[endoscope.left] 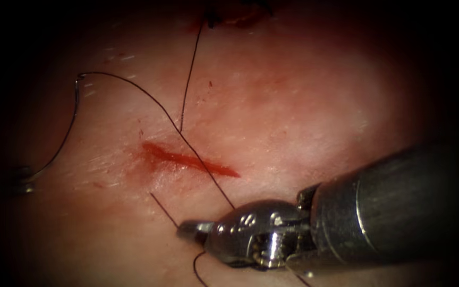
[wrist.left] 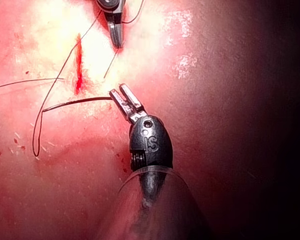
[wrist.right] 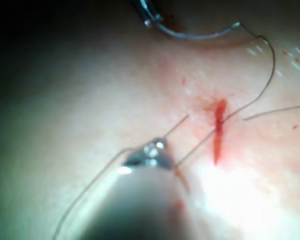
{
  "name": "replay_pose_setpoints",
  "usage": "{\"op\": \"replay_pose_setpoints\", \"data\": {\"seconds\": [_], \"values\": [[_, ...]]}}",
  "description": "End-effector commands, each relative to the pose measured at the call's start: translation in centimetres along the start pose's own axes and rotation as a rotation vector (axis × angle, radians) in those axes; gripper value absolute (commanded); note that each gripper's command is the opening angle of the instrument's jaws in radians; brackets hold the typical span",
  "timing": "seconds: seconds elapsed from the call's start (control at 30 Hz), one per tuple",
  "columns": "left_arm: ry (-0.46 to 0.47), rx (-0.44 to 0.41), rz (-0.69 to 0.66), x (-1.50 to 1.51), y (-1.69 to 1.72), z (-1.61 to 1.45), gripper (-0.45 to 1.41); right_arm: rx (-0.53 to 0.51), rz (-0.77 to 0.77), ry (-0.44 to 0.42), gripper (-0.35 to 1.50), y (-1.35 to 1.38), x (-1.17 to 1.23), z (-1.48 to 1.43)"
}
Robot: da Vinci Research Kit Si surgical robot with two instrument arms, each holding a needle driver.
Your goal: Wound Closure
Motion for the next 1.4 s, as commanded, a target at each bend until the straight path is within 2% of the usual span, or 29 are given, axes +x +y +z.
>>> {"op": "replay_pose_setpoints", "data": {"seconds": [0.03,0.17,0.27,0.33,0.4,0.6,0.63,0.67,0.7,0.73,0.77,0.83,0.87,0.93,1.0,1.07,1.1,1.13,1.17,1.2,1.23,1.27,1.37,1.4], "values": [[0.004,-0.003,-0.007,-0.02,0.16,0.1,-0.45,0.01,0.004,-0.001,-0.35,-0.2,-0.06,0.03],[0.004,-0.002,-0.008,-0.02,0.15,0.1,-0.45,0.039,-0.01,0.025,-0.35,-0.65,-0.43,-0.48],[0.004,-0.002,-0.008,-0.02,0.15,0.1,-0.45,0.045,-0.023,0.025,-0.35,-0.83,-0.58,-0.73],[0.004,-0.002,-0.008,-0.02,0.15,0.1,-0.45,0.046,-0.026,0.025,-0.35,-0.88,-0.63,-0.81],[0.004,-0.002,-0.008,-0.02,0.15,0.1,-0.45,0.05,-0.037,0.028,-0.35,-1.05,-0.79,-1.18],[0.004,-0.002,-0.008,-0.02,0.15,0.11,-0.45,0.069,-0.048,0.046,-0.35,-1.2,-1.01,-1.8],[0.004,-0.002,-0.008,-0.02,0.15,0.11,-0.45,0.083,-0.044,0.092,0.04,-1.19,-1.03,-1.95],[0.004,-0.001,-0.008,-0.02,0.16,0.12,-0.45,0.07,-0.032,0.138,0.83,-1.17,-1.02,-2.09],[0.004,-0.001,-0.008,-0.02,0.16,0.12,-0.45,0.048,-0.017,0.165,1.06,-1.14,-0.98,-2.2],[0.004,-0.001,-0.008,-0.02,0.16,0.12,-0.45,0.03,-0.007,0.184,1.16,-1.11,-0.93,-2.28],[0.004,-0.001,-0.008,-0.02,0.15,0.12,-0.45,-0.022,-0.025,0.222,1.36,-1.03,-0.76,-2.48],[0.004,-0.001,-0.008,-0.02,0.15,0.12,-0.45,-0.06,-0.038,0.248,1.48,-0.95,-0.58,-2.66],[0.004,-0.001,-0.008,-0.02,0.15,0.12,-0.45,-0.109,-0.09,0.262,1.48,-0.81,-0.28,-2.96],[0.005,-0.004,-0.008,-0.02,0.15,0.12,-0.45,-0.126,-0.09,0.281,1.48,-0.7,-0.07,-3.14],[0.005,-0.004,-0.008,-0.02,0.15,0.12,-0.45,-0.124,-0.069,0.381,1.48,-0.49,0.32,-3.35],[0.005,-0.004,-0.008,-0.02,0.15,0.12,-0.45,-0.131,-0.038,0.434,1.48,-0.37,0.5,-3.35],[0.005,-0.004,-0.008,-0.02,0.15,0.13,-0.45,-0.13,-0.022,0.468,1.45,-0.22,0.66,-3.27],[0.005,-0.004,-0.008,-0.02,0.15,0.13,-0.45,-0.133,-0.015,0.48,1.45,-0.16,0.72,-3.21],[0.005,-0.004,-0.008,-0.02,0.15,0.13,-0.45,-0.133,-0.004,0.491,1.43,-0.01,0.84,-3.03],[0.005,-0.004,-0.008,-0.02,0.15,0.13,-0.45,-0.133,-0.004,0.491,1.43,-0.01,0.84,-3.03],[0.005,-0.004,-0.008,-0.02,0.15,0.13,-0.45,-0.156,0.003,0.492,1.41,0.18,0.98,-2.74],[0.005,-0.004,-0.008,-0.02,0.15,0.13,-0.45,-0.162,0.007,0.497,1.4,0.26,1.04,-2.6],[0.005,-0.004,-0.007,-0.02,0.15,0.12,-0.45,-0.159,0.005,0.474,1.38,0.41,1.17,-2.22],[0.005,-0.004,-0.007,-0.02,0.15,0.12,-0.45,-0.149,-0.002,0.46,1.36,0.44,1.23,-1.97]]}}
